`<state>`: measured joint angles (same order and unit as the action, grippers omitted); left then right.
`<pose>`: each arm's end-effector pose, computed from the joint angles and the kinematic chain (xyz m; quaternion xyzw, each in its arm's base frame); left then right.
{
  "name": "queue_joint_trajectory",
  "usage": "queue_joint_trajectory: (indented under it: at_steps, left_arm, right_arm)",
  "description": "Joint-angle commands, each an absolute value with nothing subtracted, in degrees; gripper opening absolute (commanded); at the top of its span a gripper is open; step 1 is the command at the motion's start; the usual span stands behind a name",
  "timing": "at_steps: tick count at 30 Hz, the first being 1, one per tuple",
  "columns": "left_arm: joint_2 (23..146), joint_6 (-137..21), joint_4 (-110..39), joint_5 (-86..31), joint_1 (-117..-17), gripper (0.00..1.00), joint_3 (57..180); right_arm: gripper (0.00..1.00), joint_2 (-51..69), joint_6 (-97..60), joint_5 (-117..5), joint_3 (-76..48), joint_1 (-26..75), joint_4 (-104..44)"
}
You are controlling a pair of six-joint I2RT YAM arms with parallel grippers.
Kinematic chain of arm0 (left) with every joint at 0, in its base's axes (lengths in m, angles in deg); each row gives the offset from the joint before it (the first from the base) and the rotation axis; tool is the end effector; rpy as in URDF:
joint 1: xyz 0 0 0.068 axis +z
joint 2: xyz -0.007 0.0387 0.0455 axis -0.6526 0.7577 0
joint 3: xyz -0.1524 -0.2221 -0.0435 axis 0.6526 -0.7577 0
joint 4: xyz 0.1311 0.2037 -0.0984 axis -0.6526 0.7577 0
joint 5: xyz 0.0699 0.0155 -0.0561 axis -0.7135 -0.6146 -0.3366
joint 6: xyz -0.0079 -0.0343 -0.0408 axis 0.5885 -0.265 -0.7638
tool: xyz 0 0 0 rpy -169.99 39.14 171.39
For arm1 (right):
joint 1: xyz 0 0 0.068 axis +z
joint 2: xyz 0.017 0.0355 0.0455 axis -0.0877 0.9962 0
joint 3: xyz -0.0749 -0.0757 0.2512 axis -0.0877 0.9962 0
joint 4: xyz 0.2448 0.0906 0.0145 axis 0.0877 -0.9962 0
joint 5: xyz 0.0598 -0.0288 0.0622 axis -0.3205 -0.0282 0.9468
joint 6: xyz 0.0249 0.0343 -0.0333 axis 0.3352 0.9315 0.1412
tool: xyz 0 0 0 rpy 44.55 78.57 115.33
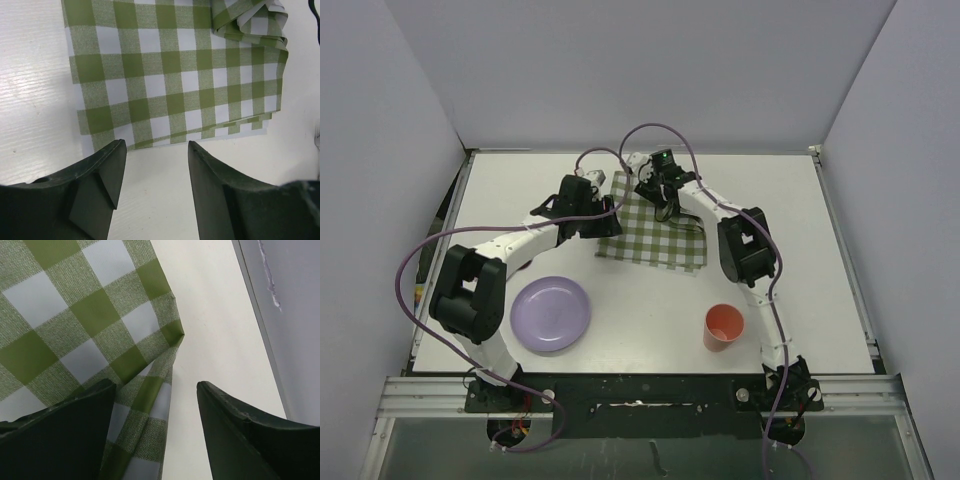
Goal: Set the dinner table for one person
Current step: Flatten out the napkin at the center of the board.
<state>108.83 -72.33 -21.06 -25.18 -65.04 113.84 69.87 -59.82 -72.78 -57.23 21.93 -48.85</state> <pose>0.3445 -0.1628 0.2202 0.0237 0.9179 -0.2411 0.3144 0.4991 0.2476 0.1612 -0.4421 0.7998 -0.0975 0.3941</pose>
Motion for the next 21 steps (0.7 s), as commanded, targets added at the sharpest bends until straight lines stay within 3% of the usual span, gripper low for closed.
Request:
queue_joint_trajectory:
  at_steps: [1, 15, 21]
  left_arm:
    - [110.5, -70.9, -24.6, -23.8, -64.9, 0.51, 116.5]
    - [112.2, -70.1, -24.6, -22.7, -64.7, 0.51, 117.9]
    - [112.4, -70.4, -25.5, -22.0, -64.7, 0.51, 118.1]
  right_arm:
    - [0.67, 66.0, -61.9, -76.5, -57.0, 17.9, -47.6]
    - [0.66, 60.1, -63.5, -75.8, -55.8, 14.8, -50.4]
    - [0.66, 54.4, -64.2, -76.2, -49.6, 12.9, -50.8]
